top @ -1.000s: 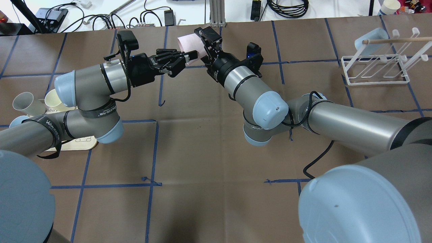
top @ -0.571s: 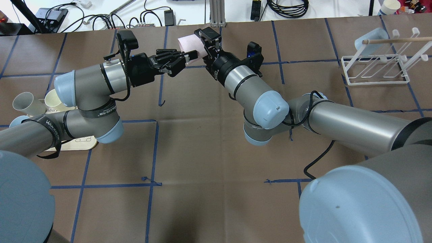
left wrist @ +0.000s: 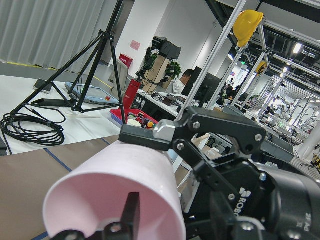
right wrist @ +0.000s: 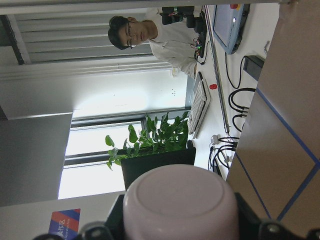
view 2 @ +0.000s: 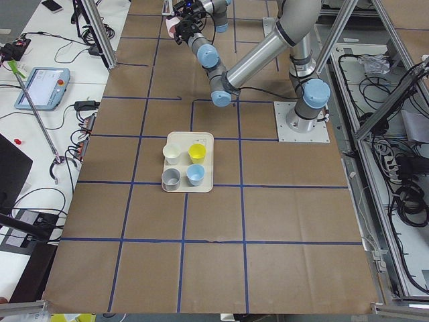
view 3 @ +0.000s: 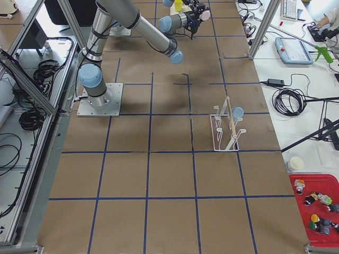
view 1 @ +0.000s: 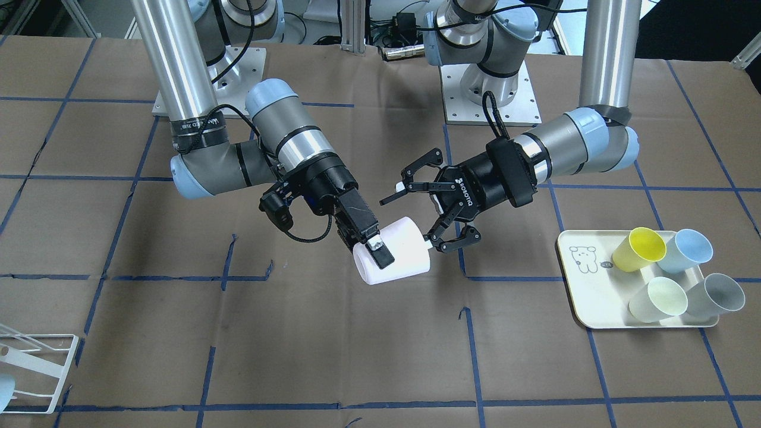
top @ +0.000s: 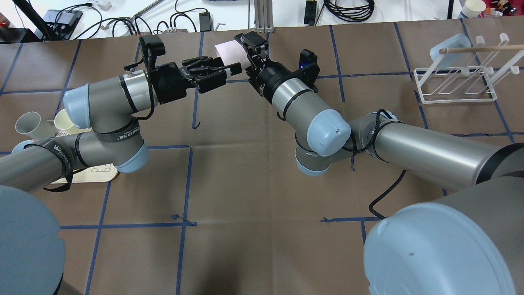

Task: Transfer IKEA cup to right arm and place on rack

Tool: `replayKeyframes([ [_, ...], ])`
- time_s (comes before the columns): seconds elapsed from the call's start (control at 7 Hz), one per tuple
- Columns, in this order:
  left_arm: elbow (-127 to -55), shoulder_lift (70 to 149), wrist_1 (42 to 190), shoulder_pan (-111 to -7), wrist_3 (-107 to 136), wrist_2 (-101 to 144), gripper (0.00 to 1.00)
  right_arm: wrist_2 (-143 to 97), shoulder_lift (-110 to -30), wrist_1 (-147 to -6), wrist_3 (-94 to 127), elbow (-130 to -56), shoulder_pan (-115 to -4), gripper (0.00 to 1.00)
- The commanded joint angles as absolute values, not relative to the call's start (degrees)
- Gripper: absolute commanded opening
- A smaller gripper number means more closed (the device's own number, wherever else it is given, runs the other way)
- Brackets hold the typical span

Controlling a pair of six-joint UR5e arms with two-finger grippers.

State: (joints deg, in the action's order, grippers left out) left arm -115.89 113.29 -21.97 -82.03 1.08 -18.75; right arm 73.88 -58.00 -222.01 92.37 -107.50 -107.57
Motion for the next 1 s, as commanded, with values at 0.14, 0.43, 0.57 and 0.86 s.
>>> replayKeyframes([
  [0.14, -114.35, 112.77, -20.92, -79.81, 2.8, -22.3, 0.99, 73.74, -58.09, -222.01, 92.2, -107.23, -107.23, 0.6],
  [0.43, -114.35, 111.19, -15.95, -76.92, 3.43, -25.47, 0.99, 73.39, -58.54, -221.84, 91.85, -104.35, -104.52, 0.59],
  [0.57, -114.35, 111.09, -14.78, -76.38, 3.43, -27.14, 0.99, 71.74, -58.45, -221.31, 91.41, -103.02, -100.59, 0.58],
  [0.86, -112.6, 110.48, -8.56, -76.38, 3.34, -36.26, 0.99, 62.51, -58.8, -221.13, 85.65, -103.09, -94.68, 0.49],
])
